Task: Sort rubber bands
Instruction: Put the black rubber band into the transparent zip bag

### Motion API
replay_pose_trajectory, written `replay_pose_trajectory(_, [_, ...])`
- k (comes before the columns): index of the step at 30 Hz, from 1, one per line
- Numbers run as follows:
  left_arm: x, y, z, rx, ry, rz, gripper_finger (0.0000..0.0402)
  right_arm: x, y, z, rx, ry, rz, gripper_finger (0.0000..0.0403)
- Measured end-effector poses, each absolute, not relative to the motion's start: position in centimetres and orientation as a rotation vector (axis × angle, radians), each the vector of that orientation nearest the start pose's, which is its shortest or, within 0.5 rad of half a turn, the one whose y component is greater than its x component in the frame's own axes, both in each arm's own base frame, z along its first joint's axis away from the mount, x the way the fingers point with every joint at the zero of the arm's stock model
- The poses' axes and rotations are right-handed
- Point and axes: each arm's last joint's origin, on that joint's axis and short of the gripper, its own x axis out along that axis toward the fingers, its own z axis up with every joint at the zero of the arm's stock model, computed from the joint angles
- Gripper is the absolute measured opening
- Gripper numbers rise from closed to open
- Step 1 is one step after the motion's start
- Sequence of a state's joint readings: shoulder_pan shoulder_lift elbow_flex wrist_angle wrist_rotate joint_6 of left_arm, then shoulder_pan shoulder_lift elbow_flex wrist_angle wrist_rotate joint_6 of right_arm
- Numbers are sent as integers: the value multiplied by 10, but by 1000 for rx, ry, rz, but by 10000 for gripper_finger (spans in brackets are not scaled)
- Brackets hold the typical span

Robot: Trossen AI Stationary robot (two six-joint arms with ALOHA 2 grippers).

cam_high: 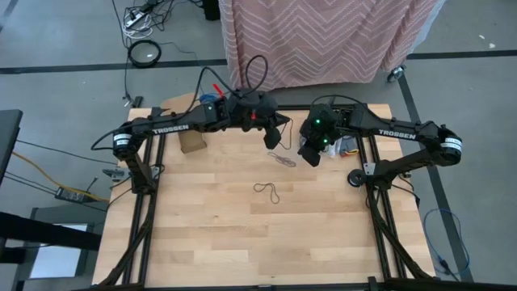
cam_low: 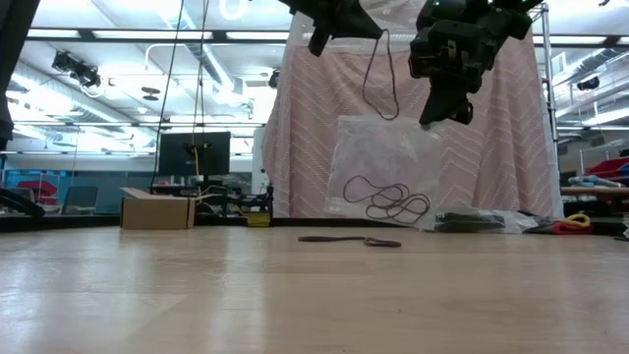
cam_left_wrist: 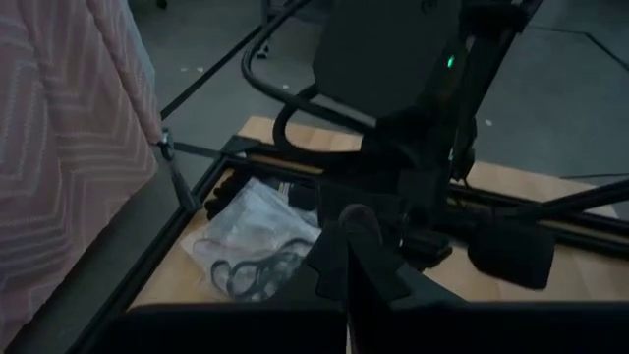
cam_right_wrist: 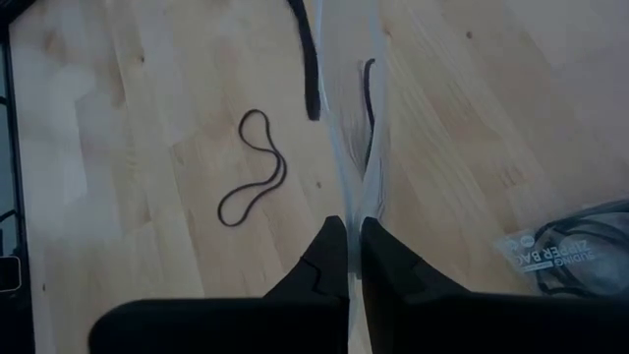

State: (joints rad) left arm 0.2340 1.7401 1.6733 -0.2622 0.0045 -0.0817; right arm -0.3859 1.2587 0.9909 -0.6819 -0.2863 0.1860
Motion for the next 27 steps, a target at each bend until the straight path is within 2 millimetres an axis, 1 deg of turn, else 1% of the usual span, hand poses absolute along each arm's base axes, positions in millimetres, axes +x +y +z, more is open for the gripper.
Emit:
replay_pose_trajectory(12, [393, 94, 375, -122, 327, 240, 0, 232, -85, 270, 484, 890, -179, 6])
replay_pose_trajectory(27, [389, 92, 365, -131, 442, 232, 0, 232, -85, 270, 482, 891, -180, 6])
